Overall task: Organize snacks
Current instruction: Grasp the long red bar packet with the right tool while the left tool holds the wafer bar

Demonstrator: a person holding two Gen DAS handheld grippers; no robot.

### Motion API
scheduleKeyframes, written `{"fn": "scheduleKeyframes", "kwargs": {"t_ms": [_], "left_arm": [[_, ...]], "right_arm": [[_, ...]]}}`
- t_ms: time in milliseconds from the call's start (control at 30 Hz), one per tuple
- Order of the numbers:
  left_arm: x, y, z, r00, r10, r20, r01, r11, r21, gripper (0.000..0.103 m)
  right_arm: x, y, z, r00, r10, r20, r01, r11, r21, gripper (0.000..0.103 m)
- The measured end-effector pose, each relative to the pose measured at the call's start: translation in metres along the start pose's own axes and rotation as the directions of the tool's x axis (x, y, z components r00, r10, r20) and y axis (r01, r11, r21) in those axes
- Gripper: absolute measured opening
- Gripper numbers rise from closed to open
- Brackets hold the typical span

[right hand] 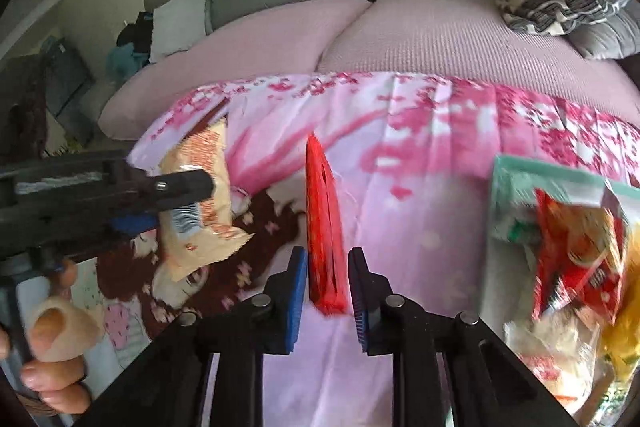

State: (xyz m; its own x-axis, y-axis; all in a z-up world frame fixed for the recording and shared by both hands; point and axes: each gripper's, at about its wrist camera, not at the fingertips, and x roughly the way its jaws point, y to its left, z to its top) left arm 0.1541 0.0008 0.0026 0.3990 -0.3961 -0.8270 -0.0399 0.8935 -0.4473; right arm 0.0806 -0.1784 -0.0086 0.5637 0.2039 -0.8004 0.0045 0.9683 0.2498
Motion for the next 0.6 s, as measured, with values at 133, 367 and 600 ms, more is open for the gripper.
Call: {"fn": "scheduleKeyframes", "kwargs": {"t_ms": [133,367,600], "left_arm": [[-0.002,0.016,-0.011,0.999,0.047,-0.001,-0.047,0.998,-0.051,0.036],[0.007,0.036,-0.012,0.997,0.069,-0.024,-0.071,0.993,-0.098,0.036],[0.011,0.036,-0.01,0.998,0.052,-0.037,-0.055,0.994,-0.095,0.036]], "right_arm": [[0.002,-0.002,0.002,1.0,-0.018,-0.021,0.017,1.0,-0.025,0.023],[0.042,0.004,0.019,0.996,-0.023,-0.088,0.018,0.998,-0.058,0.023],[0.037,0.007,0.022,0.999,-0.023,-0.04,0.022,0.999,-0.035,0.012]]}}
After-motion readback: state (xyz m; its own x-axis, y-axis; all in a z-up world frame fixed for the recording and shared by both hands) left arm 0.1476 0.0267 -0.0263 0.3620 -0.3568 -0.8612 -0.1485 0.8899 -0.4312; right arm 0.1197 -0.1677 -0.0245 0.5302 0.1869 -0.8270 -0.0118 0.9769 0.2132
